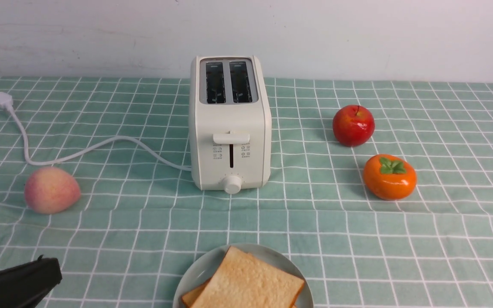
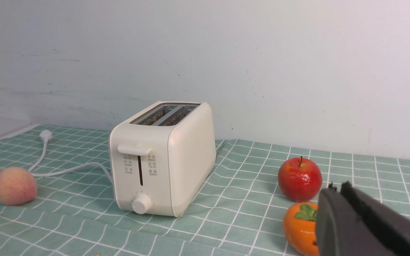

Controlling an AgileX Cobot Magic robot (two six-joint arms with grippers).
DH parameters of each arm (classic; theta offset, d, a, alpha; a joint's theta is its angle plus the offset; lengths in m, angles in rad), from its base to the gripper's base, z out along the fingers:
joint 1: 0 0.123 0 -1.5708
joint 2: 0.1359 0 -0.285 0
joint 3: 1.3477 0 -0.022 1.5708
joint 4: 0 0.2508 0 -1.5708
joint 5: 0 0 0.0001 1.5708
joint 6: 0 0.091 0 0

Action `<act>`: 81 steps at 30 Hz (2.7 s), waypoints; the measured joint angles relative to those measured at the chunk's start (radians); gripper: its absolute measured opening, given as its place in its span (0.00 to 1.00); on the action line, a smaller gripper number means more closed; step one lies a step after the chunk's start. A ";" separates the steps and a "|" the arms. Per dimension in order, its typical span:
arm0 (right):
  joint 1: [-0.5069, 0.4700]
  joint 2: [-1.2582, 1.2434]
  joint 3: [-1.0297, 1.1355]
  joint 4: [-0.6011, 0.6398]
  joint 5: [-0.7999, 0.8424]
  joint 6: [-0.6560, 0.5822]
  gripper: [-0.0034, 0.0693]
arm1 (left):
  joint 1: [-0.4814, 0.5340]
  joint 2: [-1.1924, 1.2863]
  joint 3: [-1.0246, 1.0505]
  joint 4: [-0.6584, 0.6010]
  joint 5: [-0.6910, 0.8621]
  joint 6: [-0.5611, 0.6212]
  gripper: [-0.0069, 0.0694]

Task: Take toasted bread from bread machine on blue coffee table place on plate.

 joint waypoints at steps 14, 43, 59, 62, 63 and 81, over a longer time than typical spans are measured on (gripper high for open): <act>0.000 0.000 0.000 -0.005 0.000 -0.002 0.07 | 0.000 -0.042 0.015 0.001 -0.001 0.001 0.07; 0.000 0.000 0.000 -0.005 -0.001 -0.002 0.11 | 0.328 -0.400 0.367 0.064 0.040 0.050 0.09; 0.000 0.000 0.000 -0.006 -0.001 -0.002 0.12 | 0.328 -0.400 0.367 0.064 0.041 0.050 0.11; 0.000 0.000 0.000 -0.006 -0.001 -0.002 0.12 | 0.328 -0.400 0.367 0.064 0.041 0.050 0.12; 0.000 0.000 0.000 -0.005 -0.001 -0.002 0.12 | 0.328 -0.400 0.367 0.064 0.041 0.050 0.12; 0.000 0.000 0.003 0.485 -0.004 -0.297 0.16 | 0.328 -0.400 0.367 0.064 0.042 0.050 0.13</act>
